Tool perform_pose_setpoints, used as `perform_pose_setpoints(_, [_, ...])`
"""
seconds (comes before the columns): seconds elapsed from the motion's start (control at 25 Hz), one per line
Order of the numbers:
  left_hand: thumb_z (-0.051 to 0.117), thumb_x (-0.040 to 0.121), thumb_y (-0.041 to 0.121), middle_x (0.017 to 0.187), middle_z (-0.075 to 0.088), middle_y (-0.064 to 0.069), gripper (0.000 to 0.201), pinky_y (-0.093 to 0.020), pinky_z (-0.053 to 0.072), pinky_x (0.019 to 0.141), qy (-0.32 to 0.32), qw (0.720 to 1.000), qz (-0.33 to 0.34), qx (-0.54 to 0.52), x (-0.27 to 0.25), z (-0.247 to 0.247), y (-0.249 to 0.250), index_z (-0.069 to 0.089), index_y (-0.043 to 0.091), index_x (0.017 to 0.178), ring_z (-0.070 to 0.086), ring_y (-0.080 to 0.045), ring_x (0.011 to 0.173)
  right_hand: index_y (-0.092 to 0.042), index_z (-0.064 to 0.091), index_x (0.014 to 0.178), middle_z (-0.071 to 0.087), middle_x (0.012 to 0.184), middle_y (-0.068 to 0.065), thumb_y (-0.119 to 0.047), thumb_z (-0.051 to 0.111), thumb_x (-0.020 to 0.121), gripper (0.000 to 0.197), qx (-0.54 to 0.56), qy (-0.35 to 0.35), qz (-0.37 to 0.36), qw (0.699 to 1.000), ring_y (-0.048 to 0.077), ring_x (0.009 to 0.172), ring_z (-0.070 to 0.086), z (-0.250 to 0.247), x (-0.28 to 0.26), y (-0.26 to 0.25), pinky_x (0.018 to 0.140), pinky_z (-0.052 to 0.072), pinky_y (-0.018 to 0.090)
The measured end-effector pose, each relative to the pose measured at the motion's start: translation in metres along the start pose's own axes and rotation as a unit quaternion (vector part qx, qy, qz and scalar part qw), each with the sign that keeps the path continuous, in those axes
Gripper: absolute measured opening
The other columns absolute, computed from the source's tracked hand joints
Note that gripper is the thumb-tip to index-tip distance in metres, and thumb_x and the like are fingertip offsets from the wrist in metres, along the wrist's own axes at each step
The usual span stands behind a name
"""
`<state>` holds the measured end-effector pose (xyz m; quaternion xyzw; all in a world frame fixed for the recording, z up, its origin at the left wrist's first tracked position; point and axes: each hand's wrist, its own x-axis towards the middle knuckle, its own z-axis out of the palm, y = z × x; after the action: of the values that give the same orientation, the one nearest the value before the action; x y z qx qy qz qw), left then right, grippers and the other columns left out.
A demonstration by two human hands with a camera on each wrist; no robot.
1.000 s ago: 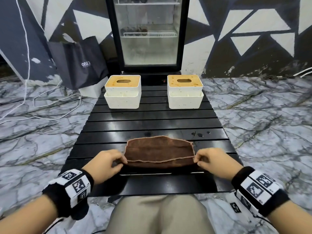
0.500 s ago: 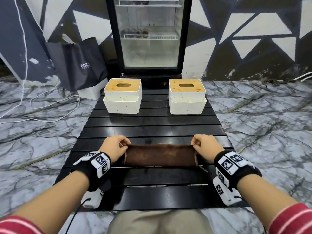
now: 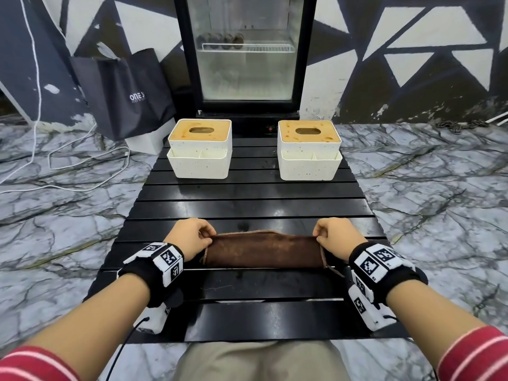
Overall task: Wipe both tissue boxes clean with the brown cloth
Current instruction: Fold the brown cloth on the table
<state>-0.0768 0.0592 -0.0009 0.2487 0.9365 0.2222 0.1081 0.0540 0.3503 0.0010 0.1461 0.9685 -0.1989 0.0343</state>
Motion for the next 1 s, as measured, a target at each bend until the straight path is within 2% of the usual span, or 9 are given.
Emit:
perform_pose_setpoints(0.12, [0.068,0.079,0.006,0.078,0.059,0.007,0.013,-0.017,0.042,0.075,0.015,1.000,-0.005,0.000,-0.002,-0.001,0.002,0.069,0.015,0.088,0.054,-0.010,0.068,-0.017,0.060,0.087,0.050,0.072,-0.008,-0.005,0.054,0.080,0.015,0.013,0.013,0.002,1.000,0.015,0.077,0.048,0.000,-0.004,0.000,0.076,0.040,0.025])
perform_pose_setpoints(0.24, [0.068,0.080,0.010,0.084,0.056,0.005,0.010,-0.019,0.040,0.078,0.050,0.998,0.023,-0.004,-0.010,-0.004,0.004,0.070,0.014,0.089,0.055,-0.011,0.071,-0.014,0.061,0.096,0.052,0.081,-0.001,-0.006,0.056,0.081,0.018,0.025,0.035,-0.003,0.999,0.016,0.080,0.048,-0.003,-0.012,0.000,0.079,0.040,0.026])
perform_pose_setpoints(0.4, [0.068,0.082,0.012,0.080,0.055,0.007,0.007,-0.014,0.033,0.074,0.049,0.995,0.079,0.019,-0.027,-0.008,0.004,0.073,0.014,0.087,0.054,-0.012,0.077,-0.014,0.063,0.093,0.057,0.074,-0.002,-0.013,0.061,0.082,0.012,0.043,0.033,-0.010,0.998,0.013,0.076,0.050,-0.008,-0.035,-0.005,0.070,0.036,0.018])
perform_pose_setpoints(0.48, [0.069,0.082,0.014,0.085,0.060,0.003,0.009,-0.015,0.035,0.077,0.030,0.995,0.086,0.027,-0.035,-0.008,0.001,0.074,0.013,0.089,0.060,-0.017,0.085,-0.014,0.062,0.094,0.055,0.070,-0.007,-0.020,0.066,0.081,0.015,0.056,0.000,-0.004,0.998,0.011,0.072,0.050,-0.008,-0.046,-0.009,0.061,0.034,0.013])
perform_pose_setpoints(0.56, [0.071,0.082,0.019,0.097,0.063,0.000,0.015,-0.015,0.035,0.082,0.003,0.996,0.081,0.035,-0.041,-0.006,-0.002,0.074,0.014,0.096,0.060,-0.018,0.094,-0.017,0.060,0.098,0.051,0.074,-0.009,-0.024,0.070,0.077,0.024,0.039,-0.036,0.002,0.999,0.010,0.073,0.047,-0.005,-0.054,-0.010,0.058,0.032,0.012])
perform_pose_setpoints(0.64, [0.072,0.081,0.022,0.110,0.062,-0.001,0.023,-0.013,0.031,0.081,-0.018,0.997,0.070,0.041,-0.044,-0.004,-0.004,0.072,0.016,0.103,0.055,-0.013,0.091,-0.018,0.058,0.106,0.048,0.086,-0.004,-0.020,0.071,0.076,0.033,0.010,-0.047,0.001,0.999,0.012,0.081,0.044,0.001,-0.057,-0.009,0.069,0.031,0.017])
perform_pose_setpoints(0.76, [0.074,0.079,0.020,0.120,0.058,0.001,0.031,-0.009,0.028,0.081,-0.027,0.997,0.061,0.045,-0.046,-0.002,-0.004,0.070,0.017,0.110,0.049,-0.010,0.088,-0.015,0.057,0.106,0.044,0.090,-0.002,-0.012,0.066,0.080,0.028,0.009,-0.026,0.005,1.000,0.014,0.084,0.043,0.010,-0.056,-0.007,0.080,0.036,0.022])
perform_pose_setpoints(0.88, [0.075,0.078,0.018,0.122,0.058,-0.001,0.033,-0.008,0.027,0.082,-0.023,0.998,0.053,0.035,-0.047,0.001,-0.004,0.070,0.017,0.111,0.051,-0.012,0.092,-0.017,0.057,0.096,0.048,0.089,0.000,-0.009,0.058,0.083,0.015,-0.002,-0.020,0.011,1.000,0.019,0.085,0.047,0.013,-0.051,-0.011,0.082,0.040,0.028])
perform_pose_setpoints(1.0, [0.075,0.078,0.020,0.122,0.058,0.000,0.035,-0.007,0.026,0.082,-0.023,0.998,0.044,0.036,-0.047,0.001,-0.005,0.069,0.018,0.112,0.053,-0.013,0.100,-0.012,0.060,0.094,0.055,0.093,0.007,-0.004,0.054,0.083,0.015,0.045,0.041,0.018,0.998,0.025,0.092,0.055,0.008,-0.046,-0.026,0.082,0.041,0.028])
